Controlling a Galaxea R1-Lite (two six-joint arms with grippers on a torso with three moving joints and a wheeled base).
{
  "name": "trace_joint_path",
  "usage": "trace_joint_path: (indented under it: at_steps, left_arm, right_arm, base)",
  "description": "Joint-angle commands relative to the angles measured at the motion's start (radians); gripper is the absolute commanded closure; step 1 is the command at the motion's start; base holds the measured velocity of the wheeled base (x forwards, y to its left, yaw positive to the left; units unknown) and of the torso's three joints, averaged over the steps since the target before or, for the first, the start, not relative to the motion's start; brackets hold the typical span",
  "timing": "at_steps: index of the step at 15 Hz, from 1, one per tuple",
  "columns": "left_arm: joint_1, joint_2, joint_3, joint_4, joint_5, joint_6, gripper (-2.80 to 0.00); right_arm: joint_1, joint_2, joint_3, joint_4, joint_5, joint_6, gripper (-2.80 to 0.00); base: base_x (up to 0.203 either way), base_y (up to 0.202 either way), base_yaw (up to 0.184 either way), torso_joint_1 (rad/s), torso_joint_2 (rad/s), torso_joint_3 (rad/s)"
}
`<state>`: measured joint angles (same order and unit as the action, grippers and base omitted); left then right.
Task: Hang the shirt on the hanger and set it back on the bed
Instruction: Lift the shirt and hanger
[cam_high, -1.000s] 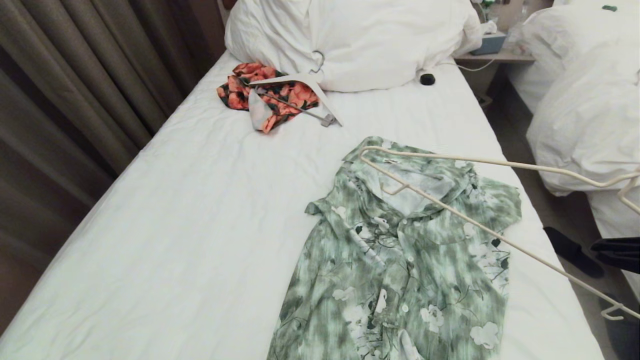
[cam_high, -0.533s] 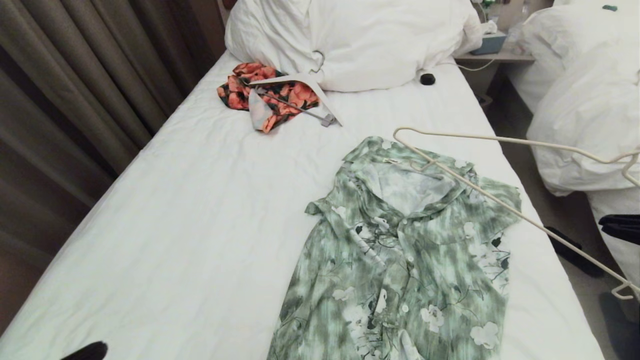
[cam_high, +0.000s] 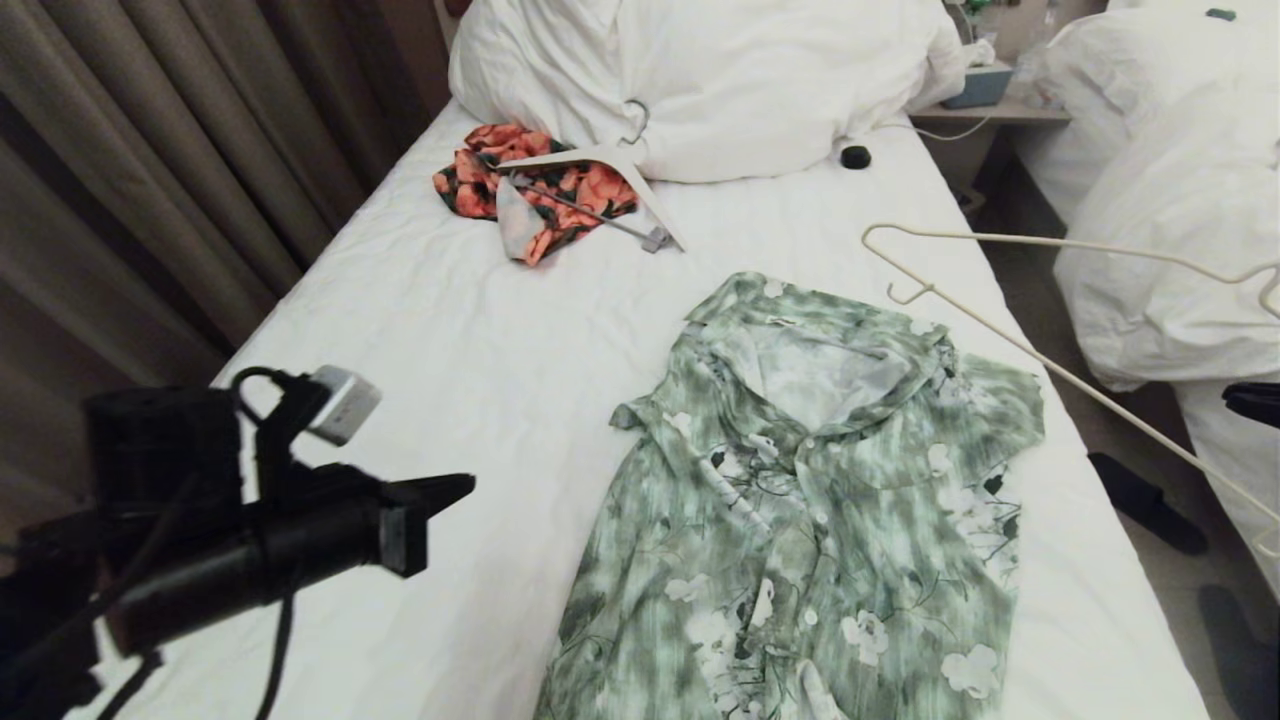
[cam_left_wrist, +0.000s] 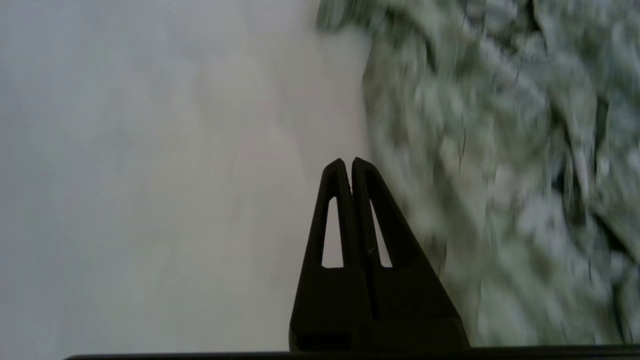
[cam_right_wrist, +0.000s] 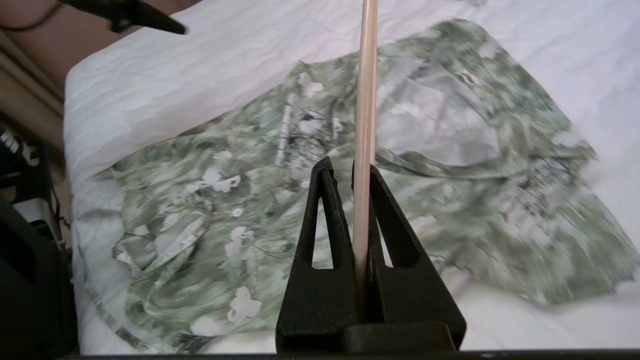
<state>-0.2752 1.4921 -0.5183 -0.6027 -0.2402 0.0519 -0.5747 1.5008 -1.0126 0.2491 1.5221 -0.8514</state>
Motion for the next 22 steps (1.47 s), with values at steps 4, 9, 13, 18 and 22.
trace_joint_path:
  at_steps: [4, 9, 13, 18, 22]
  left_arm:
    - [-0.190, 0.419, -0.379, -0.029, 0.094, -0.067, 0.00]
    - [-0.267, 0.577, -0.665, 0.085, 0.159, -0.100, 0.00]
    - [-0.297, 0.608, -0.867, 0.254, 0.201, -0.149, -2.80]
    - [-0.324, 0.743, -1.079, 0.306, 0.220, -0.165, -2.80]
    - [-0.337, 0.851, -1.286, 0.354, 0.263, -0.214, -2.80]
  right_arm:
    - [-0.031, 0.085, -0.059, 0.001, 0.008, 0.009, 0.00]
    - [-0.076, 0.132, -0.129, 0.000, 0.008, 0.015, 0.00]
    - [-0.096, 0.154, -0.172, -0.001, 0.008, 0.028, 0.00]
    - [-0.097, 0.153, -0.173, -0.001, 0.008, 0.040, 0.00]
    - [-0.097, 0.160, -0.176, -0.001, 0.008, 0.041, 0.00]
  base:
    - [0.000, 0.000, 0.000, 0.000, 0.00, 0.000]
    - [0.000, 0.000, 0.000, 0.000, 0.00, 0.000]
    - [0.000, 0.000, 0.000, 0.000, 0.00, 0.000]
    - [0.000, 0.000, 0.000, 0.000, 0.00, 0.000]
    - [0.000, 0.000, 0.000, 0.000, 0.00, 0.000]
